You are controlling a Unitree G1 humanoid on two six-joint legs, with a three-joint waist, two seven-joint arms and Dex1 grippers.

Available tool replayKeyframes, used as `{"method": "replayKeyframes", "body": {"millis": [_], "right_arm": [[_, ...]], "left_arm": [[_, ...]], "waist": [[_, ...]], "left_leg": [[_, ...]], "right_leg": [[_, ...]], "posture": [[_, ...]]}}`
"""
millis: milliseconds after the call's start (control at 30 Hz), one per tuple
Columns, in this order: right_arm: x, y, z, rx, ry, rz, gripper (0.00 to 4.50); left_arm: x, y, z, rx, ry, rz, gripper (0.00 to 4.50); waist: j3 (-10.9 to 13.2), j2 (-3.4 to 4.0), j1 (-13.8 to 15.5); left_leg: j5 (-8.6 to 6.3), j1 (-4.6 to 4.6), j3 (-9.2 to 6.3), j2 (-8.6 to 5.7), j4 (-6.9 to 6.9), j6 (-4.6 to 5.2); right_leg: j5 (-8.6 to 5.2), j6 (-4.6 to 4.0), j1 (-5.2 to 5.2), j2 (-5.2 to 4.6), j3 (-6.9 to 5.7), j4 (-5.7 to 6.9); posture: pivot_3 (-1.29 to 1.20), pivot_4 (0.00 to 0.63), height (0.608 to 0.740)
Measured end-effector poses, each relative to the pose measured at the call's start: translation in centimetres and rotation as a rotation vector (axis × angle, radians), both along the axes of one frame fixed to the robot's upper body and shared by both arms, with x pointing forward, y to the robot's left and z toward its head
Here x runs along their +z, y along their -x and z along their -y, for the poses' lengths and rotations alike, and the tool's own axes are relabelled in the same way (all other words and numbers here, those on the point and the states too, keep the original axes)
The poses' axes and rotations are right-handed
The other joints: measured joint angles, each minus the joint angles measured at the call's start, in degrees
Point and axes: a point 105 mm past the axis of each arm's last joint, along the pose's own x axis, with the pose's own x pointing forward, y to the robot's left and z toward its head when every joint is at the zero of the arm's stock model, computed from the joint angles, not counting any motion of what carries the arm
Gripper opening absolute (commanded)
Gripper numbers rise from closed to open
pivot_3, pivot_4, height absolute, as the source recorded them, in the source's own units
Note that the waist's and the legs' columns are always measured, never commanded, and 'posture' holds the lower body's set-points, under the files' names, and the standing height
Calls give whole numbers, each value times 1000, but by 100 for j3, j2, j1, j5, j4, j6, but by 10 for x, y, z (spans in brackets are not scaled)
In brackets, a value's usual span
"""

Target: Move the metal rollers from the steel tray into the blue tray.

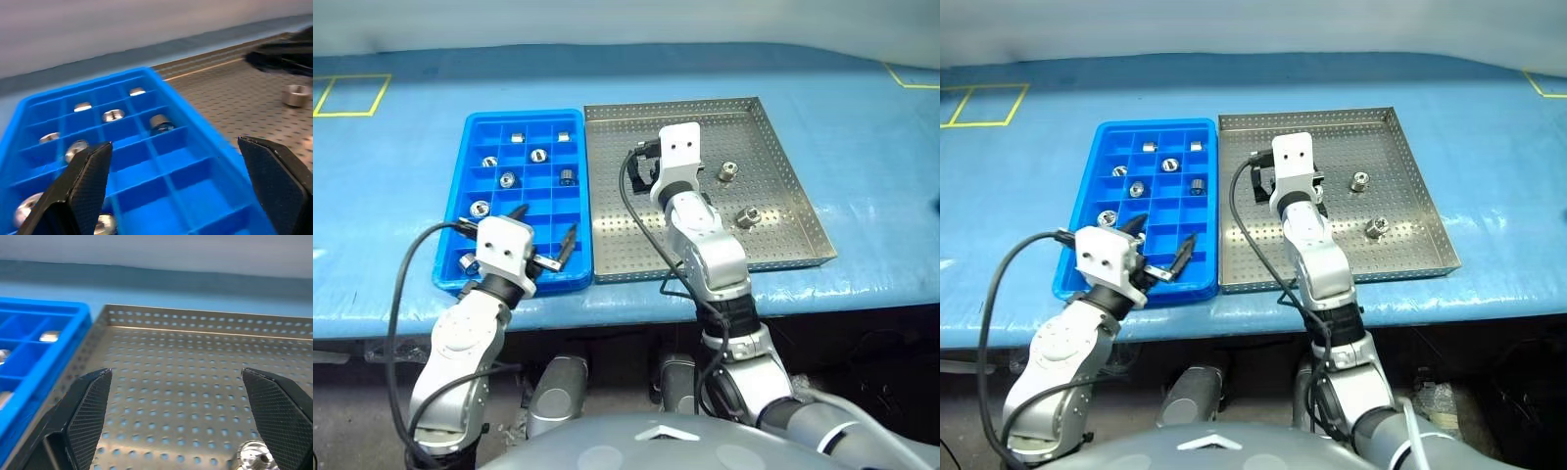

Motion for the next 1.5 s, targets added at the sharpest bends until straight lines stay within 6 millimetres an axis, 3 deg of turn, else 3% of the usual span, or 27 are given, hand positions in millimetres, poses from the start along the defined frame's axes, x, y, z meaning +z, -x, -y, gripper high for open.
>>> {"method": "replayKeyframes", "body": {"millis": [233,400,533,633,867,967,1100,1300,1400,1500], "right_arm": [[-33,-28,24,-197,25,-124,4500],[-64,-30,36,-262,32,-221,4500],[-71,-28,38,-296,4,-251,4500],[-72,-27,40,-322,-22,-262,3961],[-73,-28,38,-304,-54,-267,1717],[-69,-27,34,-270,-60,-251,1725],[-40,-26,9,-122,-40,-150,1724],[15,-5,-59,226,10,23,1725],[21,8,-79,336,21,27,1725],[13,24,-99,454,25,-12,1725]], "left_arm": [[-8,14,22,-137,41,-39,4471],[-12,21,33,-200,72,-66,4471],[-12,21,33,-196,76,-64,4471],[-12,22,33,-182,86,-63,4500],[-15,25,34,-172,96,-75,4500],[-15,25,34,-173,102,-73,4500],[-14,26,35,-177,107,-68,4500],[-16,28,38,-184,112,-76,4500],[-16,28,38,-184,112,-77,4500],[-17,28,37,-183,110,-81,4500]], "waist": [[1,6,-44],[3,11,-54],[2,23,-69],[-1,27,-52],[0,30,-30],[2,33,-31],[5,38,-48],[5,39,-23],[5,39,24],[5,39,34]], "left_leg": [[4,4,-2,1,-28,-2],[4,8,-3,1,-30,0],[5,13,-4,3,-30,0],[5,14,-6,3,-28,1],[6,14,-7,3,-28,2],[6,13,-7,3,-30,2],[6,12,-7,4,-35,2],[6,11,-12,4,-36,2],[6,10,-15,4,-34,1],[5,10,-16,4,-34,1]], "right_leg": [[-1,-30,-7,2,-1,0],[-3,-30,-4,2,-1,0],[-11,-18,-2,4,-1,3],[-11,-18,3,5,-1,3],[-11,-18,2,5,-2,3],[-11,-18,-1,6,-2,3],[-13,-20,-6,6,-2,3],[-16,-22,-5,6,-5,3],[-16,-21,-3,6,-8,2],[-16,-21,-3,6,-9,2]], "posture": [[211,150,740],[225,150,740],[238,150,740],[250,150,740],[263,150,740],[265,150,740],[260,150,740],[257,150,740],[260,150,740],[266,150,740]]}}
